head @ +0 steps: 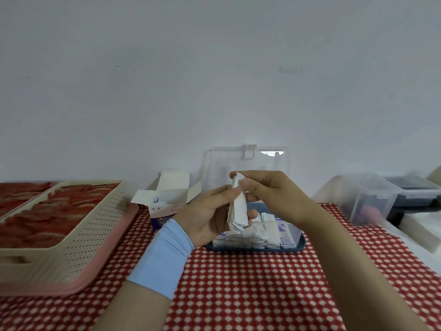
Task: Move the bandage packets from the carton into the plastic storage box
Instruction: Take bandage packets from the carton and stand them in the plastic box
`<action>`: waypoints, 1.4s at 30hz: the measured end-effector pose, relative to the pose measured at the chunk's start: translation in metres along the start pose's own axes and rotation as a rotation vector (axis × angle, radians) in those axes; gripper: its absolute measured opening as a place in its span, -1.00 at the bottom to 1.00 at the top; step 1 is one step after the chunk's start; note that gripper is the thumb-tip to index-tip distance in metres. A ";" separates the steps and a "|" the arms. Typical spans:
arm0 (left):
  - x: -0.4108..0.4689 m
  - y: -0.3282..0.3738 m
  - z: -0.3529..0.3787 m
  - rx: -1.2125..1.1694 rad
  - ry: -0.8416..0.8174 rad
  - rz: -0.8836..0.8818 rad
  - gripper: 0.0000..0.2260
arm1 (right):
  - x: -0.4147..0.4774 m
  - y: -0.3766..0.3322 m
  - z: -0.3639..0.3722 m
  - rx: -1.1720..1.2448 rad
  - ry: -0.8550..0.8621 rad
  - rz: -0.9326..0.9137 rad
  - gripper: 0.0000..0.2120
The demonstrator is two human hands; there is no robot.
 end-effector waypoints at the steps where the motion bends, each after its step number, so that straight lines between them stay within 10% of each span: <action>1: 0.000 -0.001 0.000 0.014 -0.005 -0.011 -0.68 | 0.000 0.001 0.001 0.031 -0.002 0.018 -0.73; 11: -0.001 -0.003 -0.008 0.087 0.047 -0.022 -0.70 | 0.003 0.004 -0.007 -0.018 0.125 0.012 -0.83; 17: 0.002 0.001 -0.022 -0.056 0.147 0.027 -0.63 | -0.003 0.001 0.012 -0.293 -0.121 0.005 -0.09; 27: 0.001 -0.003 -0.012 -0.093 0.106 0.008 -0.58 | -0.006 -0.010 0.022 -0.324 -0.036 -0.139 -0.60; 42: -0.006 -0.007 -0.001 -0.016 -0.081 -0.043 -0.69 | -0.001 0.003 -0.006 0.132 -0.044 0.027 -0.73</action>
Point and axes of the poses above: each hand's wrist, its own x-axis towards the middle knuckle, its own z-axis out of the palm, y = z × x, the point moved 7 cm from there along x, towards the middle knuckle, and after that the axes turned 2 degrees about z, right-handed, at the moved point
